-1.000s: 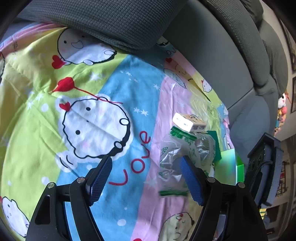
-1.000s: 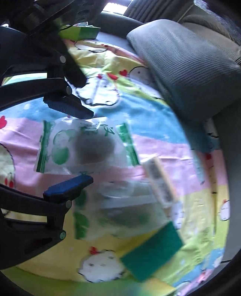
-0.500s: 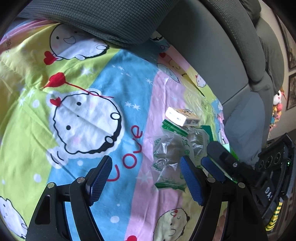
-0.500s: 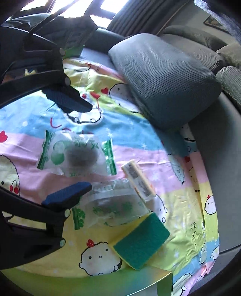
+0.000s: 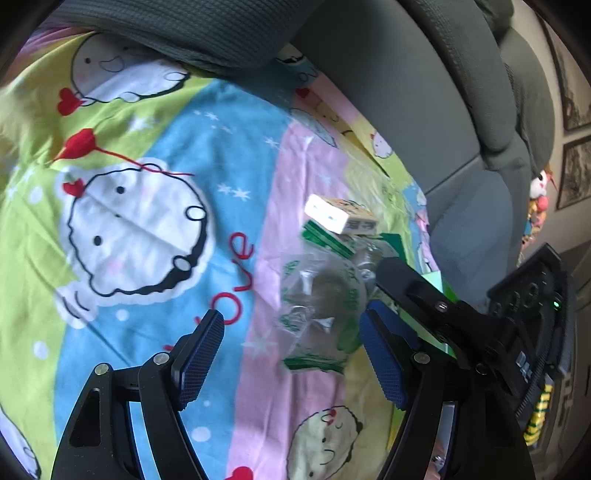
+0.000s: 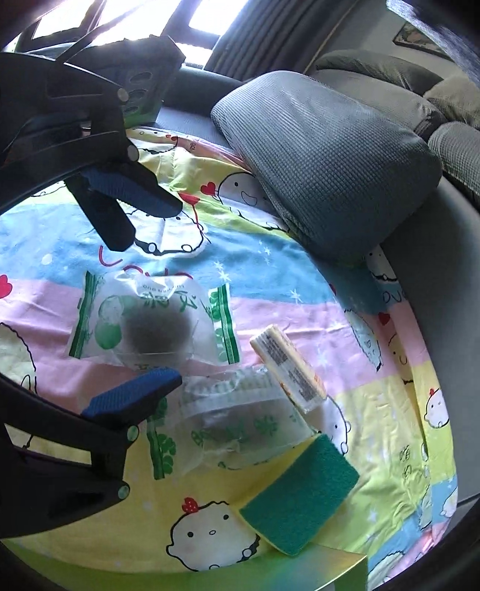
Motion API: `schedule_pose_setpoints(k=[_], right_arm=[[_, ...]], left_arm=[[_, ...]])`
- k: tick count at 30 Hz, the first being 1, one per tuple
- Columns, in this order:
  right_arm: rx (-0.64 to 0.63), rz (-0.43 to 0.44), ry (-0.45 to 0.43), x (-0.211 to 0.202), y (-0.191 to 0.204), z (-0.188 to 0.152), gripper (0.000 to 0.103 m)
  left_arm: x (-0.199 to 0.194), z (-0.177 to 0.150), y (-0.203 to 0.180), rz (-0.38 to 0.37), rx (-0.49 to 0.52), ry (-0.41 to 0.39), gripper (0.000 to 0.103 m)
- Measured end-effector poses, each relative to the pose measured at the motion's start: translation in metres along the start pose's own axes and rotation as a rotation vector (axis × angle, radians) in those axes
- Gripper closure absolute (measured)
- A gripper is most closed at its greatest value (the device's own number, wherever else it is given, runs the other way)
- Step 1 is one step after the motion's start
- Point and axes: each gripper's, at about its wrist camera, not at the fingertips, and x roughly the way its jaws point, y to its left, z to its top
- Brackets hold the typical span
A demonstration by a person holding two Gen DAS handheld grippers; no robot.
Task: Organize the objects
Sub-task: 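Close the right tool on the clear bag printed with green Luo Han Guo text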
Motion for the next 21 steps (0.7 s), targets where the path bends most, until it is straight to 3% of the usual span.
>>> schedule_pose_setpoints(k=[4, 12, 16, 19, 21], right_arm=[[0.033, 0.003, 0.015, 0.005, -0.007, 0.002, 0.019], [0.070, 0.042, 0.074, 0.025, -0.015, 0.004, 0.020], [0.078, 0.016, 0.104, 0.036, -0.017, 0.002, 0.020], [0.098, 0.011, 0.138, 0.043, -0.022, 0.000, 0.024], [0.100, 0.015, 0.142, 0.045, -0.023, -0.001, 0.029]], left_arm=[[0.005, -0.003, -0.009, -0.034, 0.042, 0.013, 0.027], [0.024, -0.003, -0.015, -0.008, 0.096, 0.051, 0.027], [0.035, -0.004, -0.011, 0.016, 0.116, 0.066, 0.027], [0.041, -0.004, -0.011, 0.019, 0.137, 0.077, 0.029], [0.044, -0.006, -0.011, -0.007, 0.138, 0.082, 0.036]])
